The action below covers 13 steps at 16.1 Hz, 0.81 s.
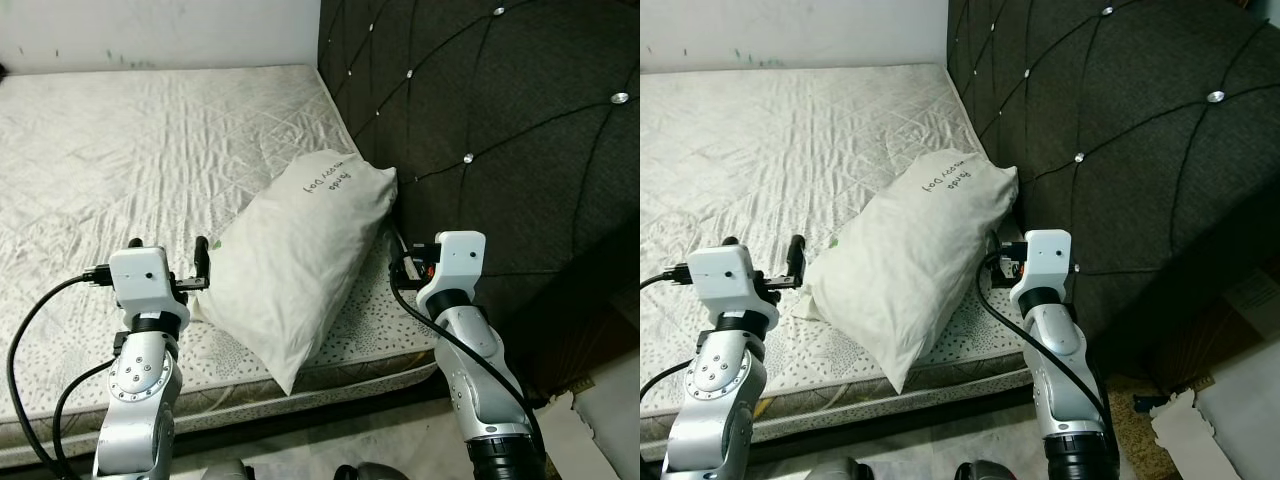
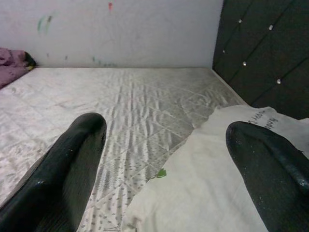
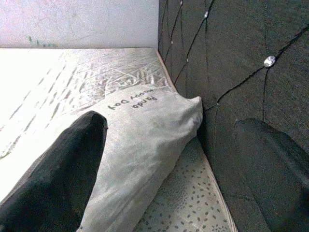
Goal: Clean up the room
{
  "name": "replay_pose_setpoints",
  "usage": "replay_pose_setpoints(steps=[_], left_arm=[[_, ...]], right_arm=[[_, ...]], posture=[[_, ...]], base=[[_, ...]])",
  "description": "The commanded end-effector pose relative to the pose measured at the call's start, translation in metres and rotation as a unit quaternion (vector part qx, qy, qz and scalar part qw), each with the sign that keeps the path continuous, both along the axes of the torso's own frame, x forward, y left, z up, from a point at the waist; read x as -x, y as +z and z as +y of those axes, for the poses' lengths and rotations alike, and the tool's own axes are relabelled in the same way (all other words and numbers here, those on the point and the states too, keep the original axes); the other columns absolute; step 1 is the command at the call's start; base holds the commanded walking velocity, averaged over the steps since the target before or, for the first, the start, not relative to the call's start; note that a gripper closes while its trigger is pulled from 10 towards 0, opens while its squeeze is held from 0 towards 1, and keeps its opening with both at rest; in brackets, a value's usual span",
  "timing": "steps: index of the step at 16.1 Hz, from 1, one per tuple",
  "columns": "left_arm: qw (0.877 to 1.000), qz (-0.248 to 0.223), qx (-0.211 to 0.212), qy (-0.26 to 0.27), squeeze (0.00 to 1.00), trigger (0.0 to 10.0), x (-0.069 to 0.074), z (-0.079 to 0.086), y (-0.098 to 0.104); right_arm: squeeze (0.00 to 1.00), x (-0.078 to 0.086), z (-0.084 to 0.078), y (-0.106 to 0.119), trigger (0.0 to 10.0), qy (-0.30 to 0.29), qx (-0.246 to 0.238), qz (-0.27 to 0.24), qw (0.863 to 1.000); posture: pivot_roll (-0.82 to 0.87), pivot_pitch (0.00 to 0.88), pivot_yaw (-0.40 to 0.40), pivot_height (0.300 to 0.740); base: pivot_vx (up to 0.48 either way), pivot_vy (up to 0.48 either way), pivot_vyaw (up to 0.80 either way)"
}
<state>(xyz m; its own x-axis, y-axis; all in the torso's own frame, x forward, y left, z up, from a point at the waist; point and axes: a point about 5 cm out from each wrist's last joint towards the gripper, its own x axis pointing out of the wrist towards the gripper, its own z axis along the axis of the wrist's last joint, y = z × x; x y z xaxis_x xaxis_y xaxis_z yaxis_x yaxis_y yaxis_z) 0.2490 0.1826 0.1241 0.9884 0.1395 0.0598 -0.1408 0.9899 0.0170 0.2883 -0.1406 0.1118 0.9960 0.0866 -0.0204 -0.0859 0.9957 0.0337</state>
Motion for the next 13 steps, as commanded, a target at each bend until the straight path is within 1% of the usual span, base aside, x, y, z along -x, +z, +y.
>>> replay_pose_setpoints(steps=[1, 2, 6, 13], left_arm=[[1.0, 0.004, 0.002, 0.004, 0.0, 10.0, 0.0017, -0.0005, -0.0001], [1.0, 0.004, 0.003, 0.005, 0.0, 10.0, 0.0017, -0.0004, -0.0001], [1.0, 0.005, 0.007, 0.015, 0.0, 10.0, 0.0006, 0.0002, 0.001], [0.999, 0.003, 0.007, 0.031, 0.0, 10.0, -0.0014, 0.0022, 0.0019]], right_arm=[[0.0, 0.0017, -0.0012, 0.0015, 10.0, 0.003, 0.002, 0.0, 1.0], [0.0, 0.0016, -0.001, 0.0015, 10.0, 0.004, 0.002, 0.001, 1.0], [0.0, 0.0004, 0.0001, 0.0023, 10.0, 0.011, 0.005, 0.002, 1.0], [0.0, -0.0032, 0.0022, -0.0005, 10.0, 0.021, 0.016, 0.007, 1.0]], posture=[[0.05, 0.074, -0.057, 0.68], [0.05, 0.074, -0.057, 0.675], [0.05, 0.079, -0.062, 0.63], [0.06, 0.067, -0.071, 0.63]], base=[[0.0, 0.0, 0.0], [0.0, 0.0, 0.0], [0.0, 0.0, 0.0], [0.0, 0.0, 0.0]])
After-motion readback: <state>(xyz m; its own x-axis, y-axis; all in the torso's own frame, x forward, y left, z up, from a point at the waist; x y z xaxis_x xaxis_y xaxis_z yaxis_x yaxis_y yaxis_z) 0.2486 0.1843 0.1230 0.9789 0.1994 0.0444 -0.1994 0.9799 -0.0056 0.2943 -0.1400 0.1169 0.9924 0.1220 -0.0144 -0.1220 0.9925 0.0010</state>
